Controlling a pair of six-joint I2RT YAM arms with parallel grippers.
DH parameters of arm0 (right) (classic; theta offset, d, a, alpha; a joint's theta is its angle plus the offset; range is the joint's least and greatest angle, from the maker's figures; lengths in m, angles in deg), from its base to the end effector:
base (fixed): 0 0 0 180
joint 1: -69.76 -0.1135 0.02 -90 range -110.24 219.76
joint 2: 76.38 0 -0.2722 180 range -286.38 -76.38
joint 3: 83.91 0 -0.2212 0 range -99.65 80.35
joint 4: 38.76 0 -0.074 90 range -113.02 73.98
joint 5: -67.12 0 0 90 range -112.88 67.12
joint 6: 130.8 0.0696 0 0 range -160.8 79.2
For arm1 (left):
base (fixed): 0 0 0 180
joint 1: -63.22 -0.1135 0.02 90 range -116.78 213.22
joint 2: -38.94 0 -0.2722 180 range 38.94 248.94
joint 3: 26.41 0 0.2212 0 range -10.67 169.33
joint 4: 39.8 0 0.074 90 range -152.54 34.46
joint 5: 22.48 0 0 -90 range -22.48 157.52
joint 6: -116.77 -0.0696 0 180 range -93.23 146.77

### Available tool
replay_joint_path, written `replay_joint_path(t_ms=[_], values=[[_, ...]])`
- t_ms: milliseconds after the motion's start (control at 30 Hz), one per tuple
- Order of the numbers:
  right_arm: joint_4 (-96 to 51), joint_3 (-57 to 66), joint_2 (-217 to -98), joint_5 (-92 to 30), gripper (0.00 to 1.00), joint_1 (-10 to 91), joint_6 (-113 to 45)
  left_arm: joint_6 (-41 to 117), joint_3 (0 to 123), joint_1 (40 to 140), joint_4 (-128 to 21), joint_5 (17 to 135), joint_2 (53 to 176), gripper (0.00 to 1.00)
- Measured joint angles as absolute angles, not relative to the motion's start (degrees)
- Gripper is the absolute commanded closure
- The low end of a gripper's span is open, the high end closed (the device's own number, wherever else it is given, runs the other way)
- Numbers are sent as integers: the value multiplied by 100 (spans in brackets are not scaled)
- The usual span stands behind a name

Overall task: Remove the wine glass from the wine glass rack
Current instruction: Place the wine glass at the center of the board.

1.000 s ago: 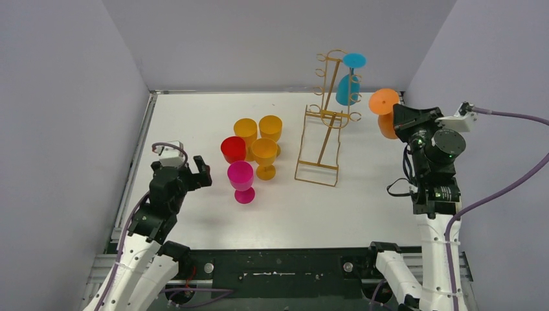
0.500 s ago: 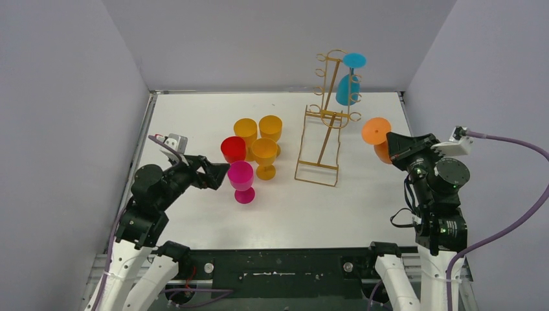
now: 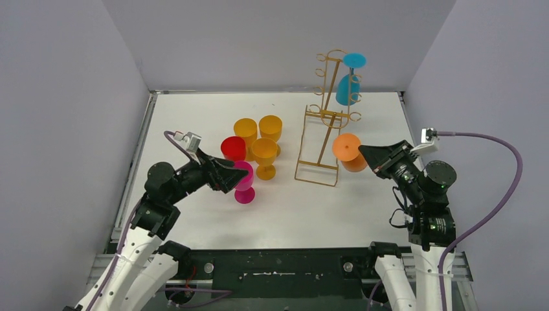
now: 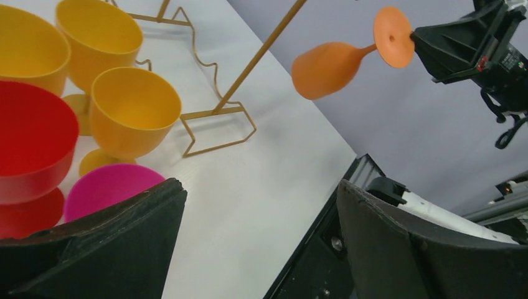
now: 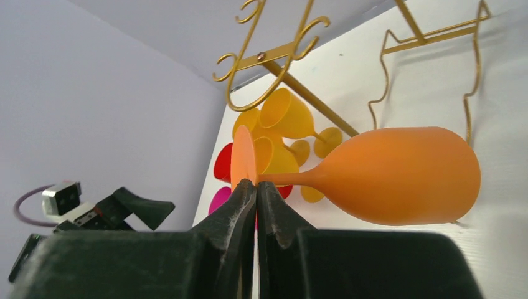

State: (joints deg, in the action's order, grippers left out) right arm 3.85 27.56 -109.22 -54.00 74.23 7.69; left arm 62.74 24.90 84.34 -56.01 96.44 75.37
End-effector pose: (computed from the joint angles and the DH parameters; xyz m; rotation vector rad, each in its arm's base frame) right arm 0.1061 0.0278 0.3741 0.3896 1.7398 1.0216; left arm 0.1275 -0.0853 0.3288 0.2012 1.7087 -1.1569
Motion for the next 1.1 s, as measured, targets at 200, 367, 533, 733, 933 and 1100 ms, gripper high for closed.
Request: replay_joint_path(t_ms=[200, 367, 533, 733, 933, 1100], values=[[-78, 2760, -11169, -6357, 100, 7423, 804, 6396, 2490, 9276, -5209, 9655, 8024, 12], [-366, 2778, -11337, -7089, 100, 7409, 809, 6407, 2495, 10401, -4903, 9264, 8507, 16], [-432, 2793, -11484, -7552, 100, 7217, 765, 6422, 2497, 11254, -4521, 8858, 8999, 17], [-434, 2861, -11681, -7557, 100, 6203, 669, 6565, 2523, 11542, -4047, 8525, 9274, 17], [-301, 2861, -12196, -6405, 100, 4365, 398, 6680, 2604, 11564, -3666, 8394, 9274, 20], [-340, 2865, -12540, -5719, 100, 3545, 356, 6707, 2604, 11564, -3686, 8340, 9137, 27]])
